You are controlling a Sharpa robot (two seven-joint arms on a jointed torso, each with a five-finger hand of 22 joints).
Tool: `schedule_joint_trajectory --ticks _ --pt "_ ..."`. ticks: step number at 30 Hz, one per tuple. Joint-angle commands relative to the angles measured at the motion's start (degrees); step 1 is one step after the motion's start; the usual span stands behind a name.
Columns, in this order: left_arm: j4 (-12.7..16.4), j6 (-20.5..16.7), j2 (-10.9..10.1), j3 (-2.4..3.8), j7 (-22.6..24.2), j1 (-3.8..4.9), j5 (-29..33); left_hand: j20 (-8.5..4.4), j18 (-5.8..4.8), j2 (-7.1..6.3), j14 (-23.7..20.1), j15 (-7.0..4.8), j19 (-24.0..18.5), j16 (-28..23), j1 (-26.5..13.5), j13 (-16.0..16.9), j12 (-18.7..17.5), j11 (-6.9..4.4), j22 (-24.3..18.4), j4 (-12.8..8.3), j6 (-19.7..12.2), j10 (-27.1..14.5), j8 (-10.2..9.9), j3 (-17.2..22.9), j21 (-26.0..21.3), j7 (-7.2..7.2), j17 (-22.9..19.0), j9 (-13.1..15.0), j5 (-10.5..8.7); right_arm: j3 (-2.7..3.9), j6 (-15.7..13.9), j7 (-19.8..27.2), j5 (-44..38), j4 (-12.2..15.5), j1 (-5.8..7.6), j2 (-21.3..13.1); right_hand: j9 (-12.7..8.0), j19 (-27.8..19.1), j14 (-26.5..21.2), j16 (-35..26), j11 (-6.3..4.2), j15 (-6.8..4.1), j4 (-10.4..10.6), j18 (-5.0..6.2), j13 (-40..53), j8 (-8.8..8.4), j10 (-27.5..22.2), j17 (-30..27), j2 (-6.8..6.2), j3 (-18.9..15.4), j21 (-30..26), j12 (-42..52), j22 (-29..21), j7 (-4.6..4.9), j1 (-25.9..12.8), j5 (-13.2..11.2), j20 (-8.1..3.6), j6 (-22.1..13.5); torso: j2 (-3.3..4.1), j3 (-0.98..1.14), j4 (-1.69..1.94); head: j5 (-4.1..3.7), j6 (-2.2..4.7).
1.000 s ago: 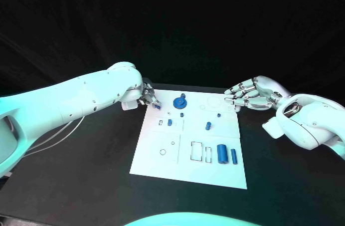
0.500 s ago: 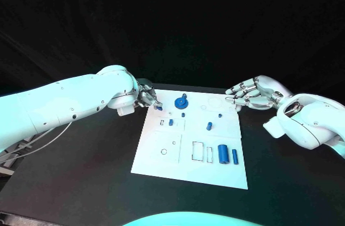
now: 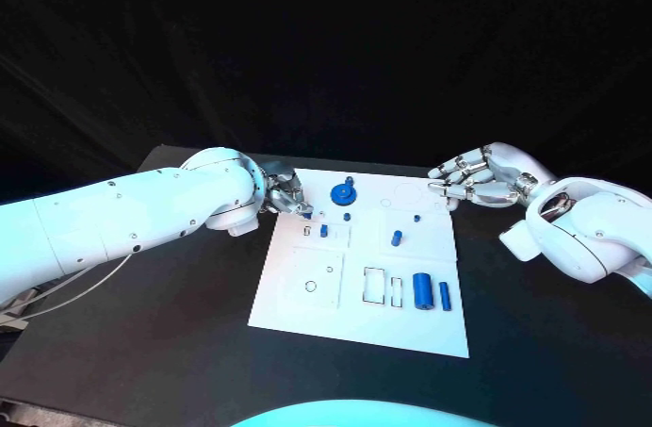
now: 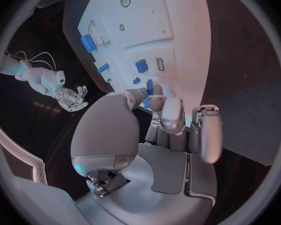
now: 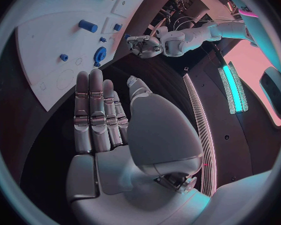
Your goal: Assemble the parts on the task board
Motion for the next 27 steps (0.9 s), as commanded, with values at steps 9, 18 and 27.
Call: schedule_joint_trajectory --ticks 9,18,27 --pt "0.67 -0.69 0.32 -0.08 3.66 -1.40 -8.81 -0.51 -0.43 -0.62 0.75 -0.46 3.92 -0.02 0.18 0.39 0.44 -0.05 11.55 -9.96 0.02 0.84 0.43 9.55 0.69 -0.39 0.09 0.16 0.10 0.02 0.25 0.54 -0.12 -0.04 -0.16 -0.09 -0.03 0.15 0.09 -0.29 -0.08 -0.12 0.24 0.26 -0.09 0.32 -0.33 0.00 0.26 0.16 -0.43 -0.24 -0.13 0.09 -0.08 0.48 0.14 -0.13 0.04 0.05 -0.10 0.09 -0.14" --pt "0.34 2.62 0.51 -0.12 1.67 -1.69 -9.83 -0.52 -0.44 -0.64 0.74 -0.47 3.94 -0.05 0.26 0.49 0.51 -0.07 11.59 -10.01 0.11 0.98 0.45 9.61 0.71 -0.40 0.07 0.16 0.10 0.02 0.27 0.58 -0.12 0.00 -0.20 -0.10 -0.03 0.15 0.09 -0.29 -0.08 -0.12 0.24 0.26 -0.09 0.32 -0.33 0.00 0.26 0.16 -0.43 -0.24 -0.13 0.09 -0.08 0.48 0.14 -0.13 0.02 0.06 -0.06 0.17 -0.28" --pt "-0.45 5.67 1.00 -0.24 0.19 -1.79 -9.93 -0.53 -0.42 -0.62 0.74 -0.48 3.91 -0.05 0.30 0.39 0.44 -0.08 11.52 -10.02 0.17 1.00 0.46 9.66 0.67 -0.41 0.07 0.16 0.11 0.02 0.26 0.59 -0.11 -0.01 -0.22 -0.09 -0.03 0.17 0.11 -0.34 -0.08 -0.13 0.25 0.26 -0.12 0.35 -0.33 0.01 0.28 0.18 -0.45 -0.24 -0.16 0.09 -0.08 0.55 0.14 -0.13 0.04 0.06 -0.09 0.26 -0.40"
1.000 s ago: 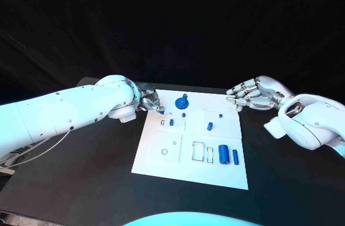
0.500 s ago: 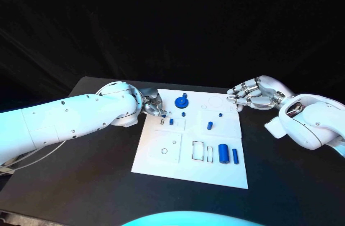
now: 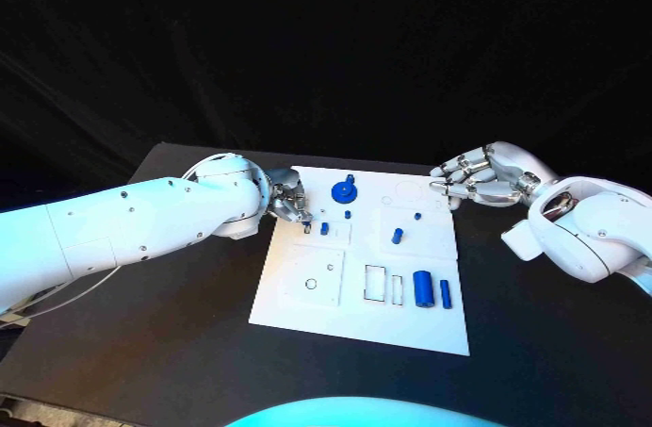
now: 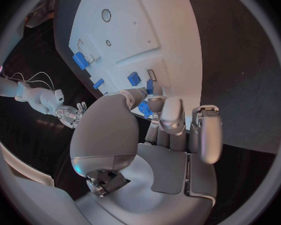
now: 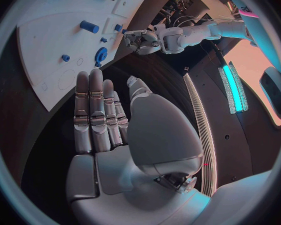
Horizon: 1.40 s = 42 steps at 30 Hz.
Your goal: Assemble the parts on the task board
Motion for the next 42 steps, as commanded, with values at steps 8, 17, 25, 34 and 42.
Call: schedule_joint_trajectory --ticks 8,17,25,34,42 --pt "-0.50 5.34 0.46 -0.08 -2.67 -0.15 0.71 -0.53 -0.38 0.28 0.74 -0.48 3.79 -0.07 0.55 -0.15 -0.02 0.00 11.33 -9.41 0.11 0.51 0.23 9.13 0.18 -0.51 0.02 0.04 0.28 0.02 0.26 0.54 -0.12 0.00 -0.06 0.01 -0.03 0.17 0.11 -0.34 -0.09 -0.13 0.26 0.26 -0.05 0.35 -0.33 0.01 0.28 0.18 -0.23 -0.23 -0.09 0.09 -0.09 0.21 0.14 -0.13 0.00 0.01 0.00 0.03 -0.11" --pt "-1.00 4.56 0.72 -0.09 -3.12 -0.17 1.36 -0.53 -0.38 0.35 0.74 -0.47 3.78 -0.07 0.50 -0.14 -0.03 0.01 11.32 -9.33 0.14 0.55 0.23 9.17 0.17 -0.50 0.02 0.04 0.28 0.02 0.27 0.54 -0.12 0.01 -0.06 0.02 -0.03 0.17 0.11 -0.34 -0.09 -0.13 0.26 0.26 -0.05 0.35 -0.33 0.01 0.28 0.18 -0.23 -0.23 -0.09 0.09 -0.09 0.21 0.14 -0.13 0.00 0.01 0.01 -0.03 -0.16" --pt "-0.87 3.35 0.96 -0.09 -2.67 -0.17 1.55 -0.53 -0.41 0.43 0.75 -0.46 3.86 -0.04 0.46 0.05 0.08 0.01 11.46 -9.25 0.19 0.68 0.23 9.24 0.26 -0.51 0.05 0.04 0.29 0.02 0.30 0.55 -0.12 0.02 -0.06 0.07 -0.03 0.20 0.14 -0.40 -0.10 -0.14 0.24 0.26 -0.08 0.37 -0.33 0.02 0.28 0.21 -0.26 -0.22 -0.13 0.07 -0.05 0.28 0.14 -0.14 0.04 0.04 -0.05 -0.07 -0.19" --pt "-0.35 0.01 0.90 -0.09 -2.95 -0.17 2.20 -0.55 -0.48 0.50 0.77 -0.50 4.03 0.02 0.44 0.63 0.50 -0.06 11.74 -9.19 0.37 1.14 0.29 9.35 0.43 -0.59 0.10 0.06 0.29 0.02 0.27 0.59 -0.13 0.06 -0.06 0.06 -0.03 0.20 0.14 -0.40 -0.10 -0.14 0.24 0.26 -0.08 0.37 -0.33 0.02 0.28 0.21 -0.26 -0.22 -0.13 0.07 -0.05 0.28 0.14 -0.14 0.01 0.03 -0.02 -0.17 -0.09" --pt "0.60 -2.24 0.49 -0.08 -3.35 -0.19 3.01 -0.60 -0.57 0.45 0.78 -0.59 4.24 0.04 0.45 1.09 0.84 -0.16 12.11 -9.23 0.57 1.59 0.38 9.51 0.64 -0.69 0.12 0.10 0.30 0.02 0.25 0.65 -0.13 0.09 -0.06 0.03 -0.03 0.20 0.14 -0.40 -0.10 -0.14 0.24 0.26 -0.08 0.37 -0.33 0.02 0.28 0.21 -0.26 -0.22 -0.13 0.07 -0.05 0.28 0.14 -0.14 0.03 -0.01 0.00 -0.21 -0.09"
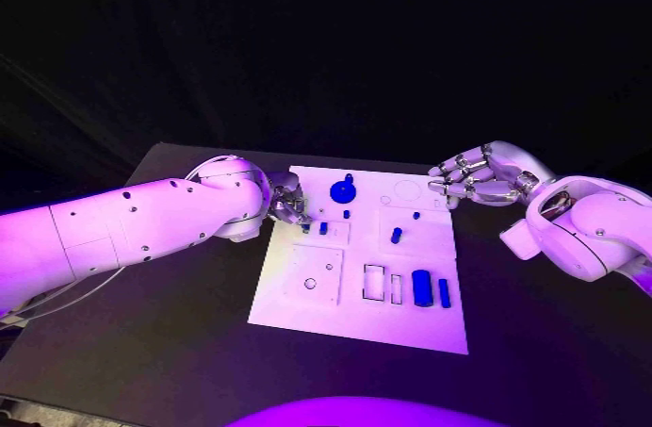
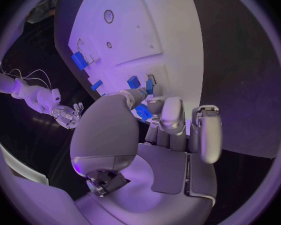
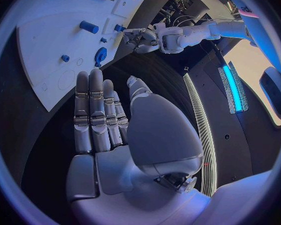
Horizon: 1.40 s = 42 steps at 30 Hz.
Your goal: Assemble the parts on the task board
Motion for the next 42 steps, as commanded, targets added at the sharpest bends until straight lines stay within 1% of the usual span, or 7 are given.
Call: schedule_joint_trajectory --ticks 1,8,18,25,32,34,42 --pt "0.51 -2.59 -0.14 0.01 -0.49 -0.03 1.02 -0.41 -0.57 0.21 0.59 -0.40 4.45 0.04 0.22 0.11 0.20 0.16 12.09 -9.09 -0.06 0.46 0.41 9.36 0.36 -0.47 0.08 0.14 0.31 0.02 0.24 0.56 -0.13 0.05 -0.03 -0.01 -0.03 0.20 0.14 -0.40 -0.10 -0.14 0.24 0.26 -0.10 0.37 -0.33 0.02 0.28 0.21 -0.27 -0.22 -0.05 0.07 -0.05 0.29 0.14 -0.14 0.03 -0.03 0.06 -0.05 0.00" --pt "1.02 -3.09 -0.53 0.01 -0.77 -0.12 1.17 -0.44 -0.58 0.17 0.58 -0.44 4.47 0.03 0.21 0.21 0.27 0.13 12.12 -9.10 0.01 0.59 0.44 9.43 0.38 -0.51 0.07 0.17 0.31 0.02 0.27 0.56 -0.14 0.07 -0.03 -0.05 -0.02 0.23 0.19 -0.48 -0.12 -0.15 0.22 0.27 -0.15 0.42 -0.34 0.03 0.24 0.23 -0.31 -0.21 -0.11 0.06 -0.01 0.36 0.14 -0.11 0.01 -0.03 0.08 -0.01 -0.09" --pt "1.38 -2.34 -0.99 0.01 -0.82 -0.32 0.91 -0.47 -0.59 0.05 0.58 -0.48 4.50 0.03 0.20 0.21 0.27 0.08 12.17 -9.16 0.08 0.71 0.47 9.50 0.41 -0.56 0.08 0.20 0.31 0.02 0.32 0.55 -0.14 0.05 -0.03 -0.05 -0.02 0.23 0.19 -0.48 -0.12 -0.15 0.22 0.27 -0.15 0.42 -0.34 0.03 0.24 0.23 -0.31 -0.21 -0.11 0.06 -0.01 0.36 0.14 -0.11 0.01 -0.04 0.08 0.21 -0.35" --pt "1.23 -1.98 -0.69 0.01 -0.45 -0.64 0.62 -0.48 -0.60 -0.02 0.58 -0.50 4.53 0.03 0.20 0.17 0.24 0.07 12.22 -9.19 0.10 0.73 0.48 9.53 0.44 -0.58 0.08 0.22 0.31 0.02 0.37 0.58 -0.14 0.03 -0.03 0.00 -0.02 0.23 0.19 -0.48 -0.12 -0.15 0.22 0.27 -0.15 0.42 -0.34 0.03 0.24 0.23 -0.31 -0.21 -0.11 0.06 -0.01 0.36 0.14 -0.11 0.00 -0.04 0.02 0.21 -0.43" --pt "1.06 -1.67 -0.34 0.01 -0.14 -1.15 0.30 -0.48 -0.60 -0.02 0.58 -0.50 4.53 0.03 0.20 0.17 0.24 0.07 12.22 -9.19 0.10 0.73 0.48 9.53 0.44 -0.58 0.08 0.22 0.31 0.02 0.42 0.58 -0.14 0.01 -0.03 -0.01 -0.02 0.23 0.19 -0.48 -0.12 -0.15 0.22 0.27 -0.15 0.42 -0.34 0.03 0.24 0.23 -0.31 -0.21 -0.11 0.06 -0.01 0.36 0.14 -0.11 -0.01 -0.01 0.01 0.07 -0.40" --pt "0.99 -1.31 -0.31 0.01 -0.04 -1.21 0.27 -0.48 -0.60 -0.02 0.58 -0.50 4.53 0.03 0.20 0.17 0.24 0.07 12.22 -9.19 0.10 0.73 0.48 9.53 0.44 -0.58 0.08 0.22 0.31 0.02 0.43 0.57 -0.14 0.01 -0.03 -0.03 -0.02 0.23 0.19 -0.48 -0.12 -0.15 0.22 0.27 -0.15 0.42 -0.34 0.03 0.24 0.23 -0.31 -0.21 -0.11 0.06 -0.01 0.36 0.14 -0.11 0.00 -0.01 0.04 0.09 -0.51" --pt "0.61 -0.41 -0.21 0.01 -0.03 -1.30 0.01 -0.51 -0.58 -0.12 0.58 -0.52 4.48 0.00 0.20 -0.09 0.03 0.04 12.14 -9.24 0.12 0.68 0.49 9.58 0.39 -0.59 0.05 0.23 0.31 0.02 0.43 0.57 -0.14 0.00 -0.03 -0.07 -0.01 0.28 0.24 -0.56 -0.13 -0.16 0.21 0.28 -0.21 0.49 -0.33 0.04 0.22 0.26 -0.35 -0.18 -0.18 0.04 0.01 0.41 0.14 -0.07 -0.01 -0.04 0.04 0.07 -0.47"
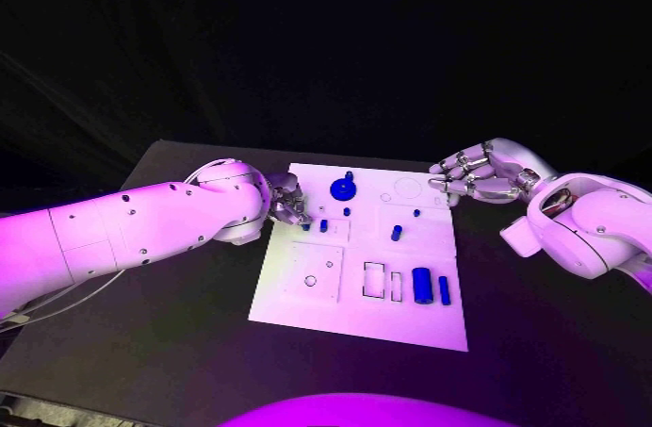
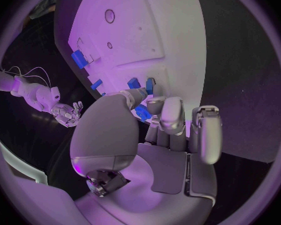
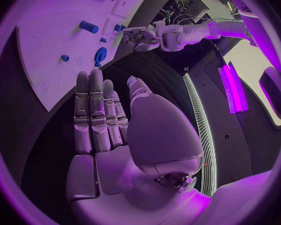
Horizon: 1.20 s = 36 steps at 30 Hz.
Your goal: Assemble the parts on the task board
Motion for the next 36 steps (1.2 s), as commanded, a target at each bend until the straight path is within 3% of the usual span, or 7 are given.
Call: schedule_joint_trajectory --ticks 1,12,18,30,36 --pt "-0.11 1.60 0.19 -0.05 0.51 -0.18 -0.68 -0.30 -0.58 0.01 0.78 -0.32 4.27 0.00 0.33 -0.14 0.04 0.04 12.16 -9.24 0.15 0.27 0.23 9.58 0.16 -0.39 0.03 -0.03 0.24 0.02 0.40 0.49 -0.14 0.01 -0.03 -0.02 -0.01 0.28 0.24 -0.22 -0.13 -0.16 0.21 0.28 -0.08 0.26 -0.33 0.04 0.22 0.26 -0.36 -0.18 -0.07 0.04 0.01 0.25 0.14 -0.07 0.02 -0.01 0.03 0.03 0.00" --pt "-0.59 0.22 0.17 -0.04 0.18 -0.19 -1.66 -0.33 -0.58 -0.06 0.78 -0.35 4.27 0.01 0.39 -0.20 -0.04 0.01 12.16 -9.32 0.19 0.29 0.24 9.70 0.17 -0.42 0.04 -0.01 0.26 0.02 0.41 0.54 -0.14 -0.02 -0.03 0.00 -0.01 0.28 0.24 -0.22 -0.13 -0.16 0.21 0.28 -0.08 0.26 -0.33 0.04 0.22 0.26 -0.36 -0.18 -0.07 0.04 0.01 0.25 0.14 -0.07 0.03 -0.06 0.05 0.02 0.09" --pt "-0.56 -0.14 0.20 -0.04 0.25 -0.19 -1.79 -0.33 -0.58 -0.06 0.78 -0.35 4.27 0.01 0.39 -0.20 -0.04 0.01 12.16 -9.32 0.19 0.29 0.24 9.70 0.17 -0.42 0.04 -0.01 0.26 0.02 0.42 0.57 -0.14 -0.02 -0.04 0.02 -0.01 0.28 0.24 -0.22 -0.13 -0.16 0.21 0.28 -0.08 0.26 -0.33 0.04 0.22 0.26 -0.36 -0.18 -0.07 0.04 0.01 0.25 0.14 -0.07 0.03 0.02 0.03 0.10 0.01" --pt "0.11 1.93 0.39 -0.04 0.59 -0.21 -1.84 -0.35 -0.73 -0.11 0.78 -0.37 4.60 0.02 0.42 -0.19 -0.05 -0.01 12.73 -9.36 0.23 0.34 0.26 9.79 0.51 -0.43 0.05 0.02 0.26 0.02 0.55 0.58 -0.14 -0.01 -0.05 -0.01 -0.01 0.28 0.24 -0.22 -0.13 -0.16 0.21 0.28 -0.08 0.26 -0.33 0.04 0.22 0.26 -0.36 -0.18 -0.07 0.04 0.01 0.25 0.14 -0.07 -0.02 0.03 -0.09 0.20 -0.10" --pt "0.06 2.85 0.34 -0.05 0.54 -0.21 -1.79 -0.36 -0.75 -0.23 0.77 -0.37 4.64 0.01 0.40 -0.29 -0.14 -0.01 12.81 -9.40 0.26 0.34 0.27 9.81 0.55 -0.44 0.04 0.04 0.25 0.02 0.58 0.59 -0.14 0.02 -0.05 -0.09 -0.01 0.28 0.24 -0.22 -0.13 -0.16 0.21 0.28 -0.08 0.26 -0.33 0.04 0.22 0.26 -0.36 -0.18 -0.07 0.04 0.01 0.25 0.14 -0.07 0.01 0.05 0.02 0.11 -0.20"
